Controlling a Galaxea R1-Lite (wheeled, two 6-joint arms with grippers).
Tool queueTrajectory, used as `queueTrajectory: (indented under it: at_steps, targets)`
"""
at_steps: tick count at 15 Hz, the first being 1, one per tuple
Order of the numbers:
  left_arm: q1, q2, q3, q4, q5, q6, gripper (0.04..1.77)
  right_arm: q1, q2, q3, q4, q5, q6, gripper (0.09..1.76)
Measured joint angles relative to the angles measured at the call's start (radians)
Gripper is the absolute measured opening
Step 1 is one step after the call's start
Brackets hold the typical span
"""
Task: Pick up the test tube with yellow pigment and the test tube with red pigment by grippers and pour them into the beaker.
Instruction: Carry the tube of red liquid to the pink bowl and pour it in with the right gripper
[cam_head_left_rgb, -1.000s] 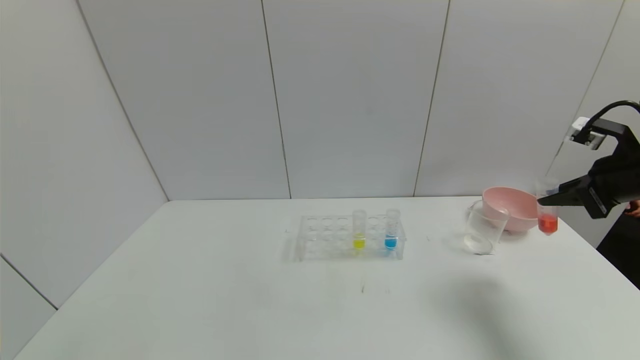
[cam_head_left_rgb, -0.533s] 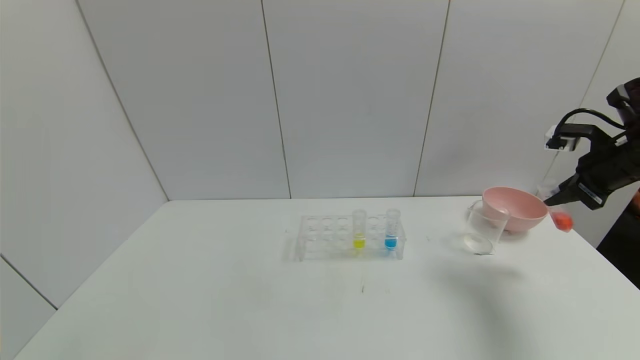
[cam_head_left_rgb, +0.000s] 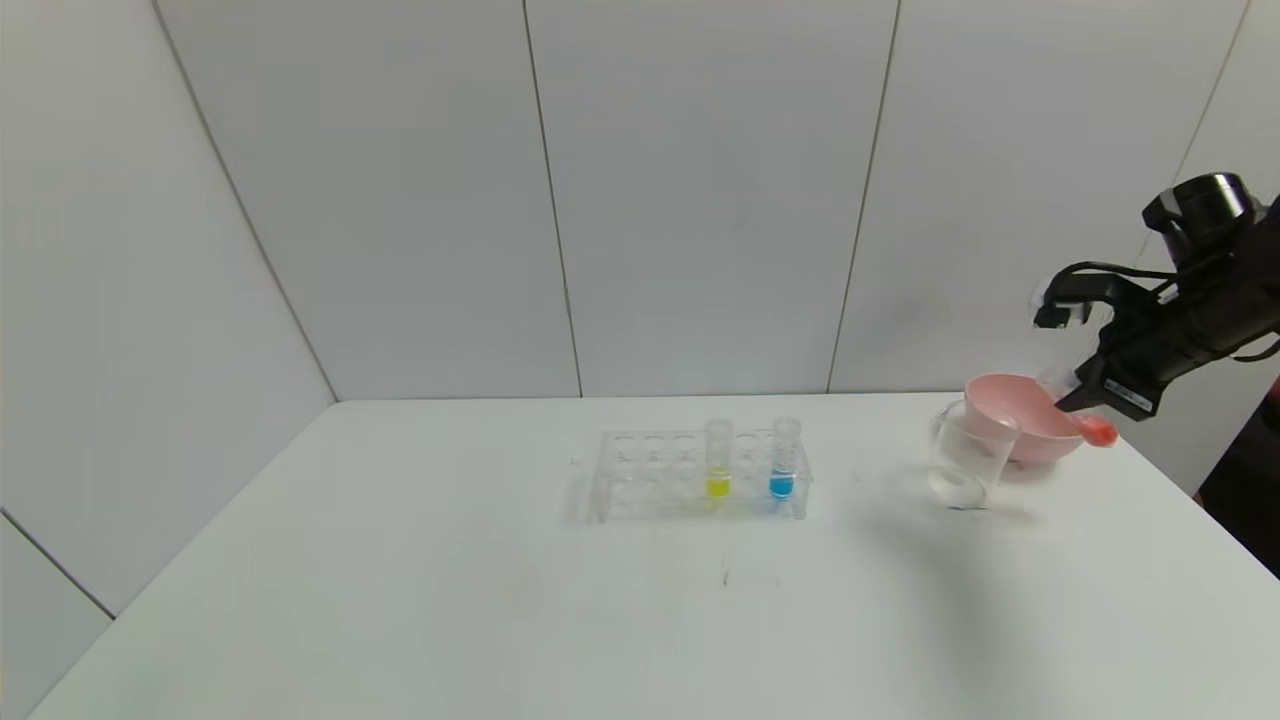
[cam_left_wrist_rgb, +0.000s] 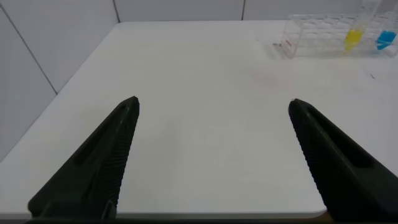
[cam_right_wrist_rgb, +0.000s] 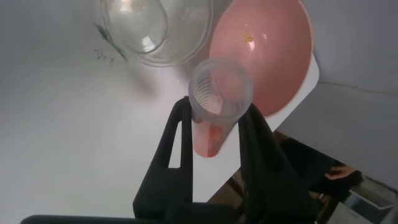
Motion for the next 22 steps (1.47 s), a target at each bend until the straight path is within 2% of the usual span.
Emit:
queueTrajectory:
  at_steps: [5, 11, 15, 22]
  targets:
    - [0.0, 0.0, 0.0, 0.0, 0.0, 0.0, 1.72, 0.048, 0.014, -0.001, -0.01, -0.061, -0.056, 0.5]
    - [0.0, 0.0, 0.0, 0.0, 0.0, 0.0, 1.72, 0.124, 0.024, -0.003, -0.019, -0.206, -0.101, 0.5]
    - [0.0, 0.0, 0.0, 0.0, 0.0, 0.0, 1.72, 0.145, 0.029, -0.003, -0.023, -0.305, -0.139, 0.5]
    - [0.0, 0.0, 0.0, 0.0, 0.0, 0.0, 1.72, 0.164, 0.032, -0.002, 0.0, -0.379, -0.183, 0.5]
